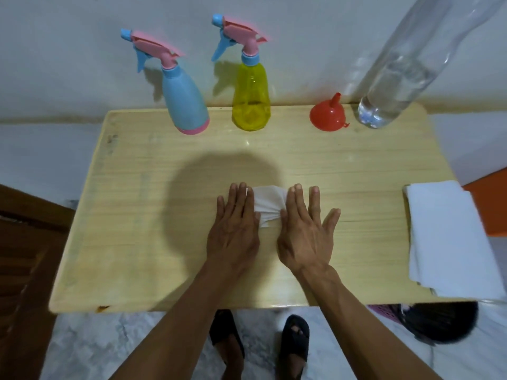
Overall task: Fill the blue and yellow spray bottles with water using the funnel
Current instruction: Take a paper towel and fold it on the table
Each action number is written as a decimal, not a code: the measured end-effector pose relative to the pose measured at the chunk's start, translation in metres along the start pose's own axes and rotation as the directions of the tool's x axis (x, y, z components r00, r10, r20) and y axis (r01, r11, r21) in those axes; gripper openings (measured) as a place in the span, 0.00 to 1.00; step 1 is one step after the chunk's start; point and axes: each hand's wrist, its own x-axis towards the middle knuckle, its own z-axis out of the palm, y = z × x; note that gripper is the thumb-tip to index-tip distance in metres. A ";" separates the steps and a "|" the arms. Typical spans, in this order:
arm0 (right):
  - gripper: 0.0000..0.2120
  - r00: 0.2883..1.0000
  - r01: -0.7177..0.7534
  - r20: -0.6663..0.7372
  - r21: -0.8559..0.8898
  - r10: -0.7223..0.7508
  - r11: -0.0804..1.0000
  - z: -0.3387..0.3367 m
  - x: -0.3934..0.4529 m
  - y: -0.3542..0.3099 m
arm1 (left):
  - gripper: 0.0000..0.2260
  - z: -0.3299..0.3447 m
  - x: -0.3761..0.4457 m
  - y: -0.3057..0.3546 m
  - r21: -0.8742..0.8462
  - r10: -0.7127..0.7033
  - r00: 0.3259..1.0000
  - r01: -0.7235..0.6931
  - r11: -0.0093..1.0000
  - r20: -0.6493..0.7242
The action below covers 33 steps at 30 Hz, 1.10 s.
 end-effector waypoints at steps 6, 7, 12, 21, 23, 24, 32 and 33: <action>0.26 0.997 -0.071 -0.002 0.014 0.071 0.997 -0.017 -0.010 0.055 | 0.25 0.009 0.008 0.058 -0.014 0.084 0.996 -0.084 0.996 0.018; 0.26 0.996 -0.085 -0.002 0.016 0.085 0.996 -0.019 -0.014 0.063 | 0.25 0.011 0.008 0.066 -0.010 0.091 0.996 -0.090 0.996 0.014; 0.26 0.990 -0.132 -0.047 0.053 0.134 0.990 -0.017 -0.036 0.088 | 0.25 0.017 0.000 0.094 -0.023 0.129 0.991 -0.129 0.991 0.018; 0.30 0.970 -0.208 -0.102 0.113 0.220 0.972 0.007 -0.072 0.062 | 0.24 0.015 -0.027 0.072 -0.007 0.199 0.980 -0.199 0.980 0.021; 0.31 0.966 -0.220 -0.108 0.121 0.233 0.968 0.011 -0.077 0.052 | 0.24 0.013 -0.032 0.059 0.000 0.211 0.977 -0.211 0.978 0.018; 0.31 0.965 -0.223 -0.112 0.118 0.236 0.968 0.014 -0.080 0.046 | 0.23 0.012 -0.036 0.053 -0.001 0.215 0.977 -0.215 0.977 0.019; 0.33 0.968 -0.210 -0.113 0.114 0.222 0.971 0.035 -0.097 -0.008 | 0.24 -0.004 -0.068 -0.002 0.005 0.209 0.978 -0.209 0.978 0.020; 0.33 0.970 -0.206 -0.104 0.112 0.217 0.972 0.037 -0.098 -0.015 | 0.24 -0.006 -0.073 -0.010 0.007 0.202 0.979 -0.203 0.979 0.021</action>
